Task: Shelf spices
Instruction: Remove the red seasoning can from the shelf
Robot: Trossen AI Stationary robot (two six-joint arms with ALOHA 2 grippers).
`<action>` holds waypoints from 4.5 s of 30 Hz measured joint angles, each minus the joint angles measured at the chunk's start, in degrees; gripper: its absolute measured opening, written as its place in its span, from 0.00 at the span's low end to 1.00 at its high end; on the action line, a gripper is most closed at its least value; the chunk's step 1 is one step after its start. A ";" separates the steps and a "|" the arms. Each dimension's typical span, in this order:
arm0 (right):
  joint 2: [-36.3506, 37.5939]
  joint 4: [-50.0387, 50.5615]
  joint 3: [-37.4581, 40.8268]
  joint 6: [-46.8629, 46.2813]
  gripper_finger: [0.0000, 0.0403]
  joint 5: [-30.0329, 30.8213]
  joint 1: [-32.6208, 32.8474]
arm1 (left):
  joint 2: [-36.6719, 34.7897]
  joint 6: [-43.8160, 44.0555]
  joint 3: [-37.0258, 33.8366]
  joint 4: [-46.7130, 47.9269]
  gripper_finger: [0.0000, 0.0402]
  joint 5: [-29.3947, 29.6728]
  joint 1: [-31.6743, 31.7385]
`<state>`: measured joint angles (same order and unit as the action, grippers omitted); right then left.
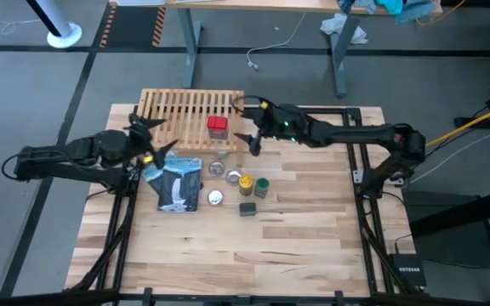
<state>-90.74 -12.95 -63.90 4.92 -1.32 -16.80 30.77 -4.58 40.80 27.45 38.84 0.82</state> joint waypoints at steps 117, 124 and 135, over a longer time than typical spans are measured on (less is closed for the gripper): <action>40.32 1.87 46.02 -23.45 0.48 7.32 10.59 | -28.90 5.63 -0.02 18.72 0.89 -9.86 -0.03; 36.36 -3.10 49.01 -26.13 0.48 11.45 14.64 | -28.90 5.64 -0.02 18.71 0.89 -9.87 -0.02; 22.12 -11.83 49.66 -27.07 0.48 16.58 20.37 | -28.90 5.64 -0.02 18.72 0.89 -9.90 -0.03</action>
<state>-68.62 -24.77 -14.24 -22.15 15.26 3.56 1.87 1.06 40.77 46.17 28.95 0.79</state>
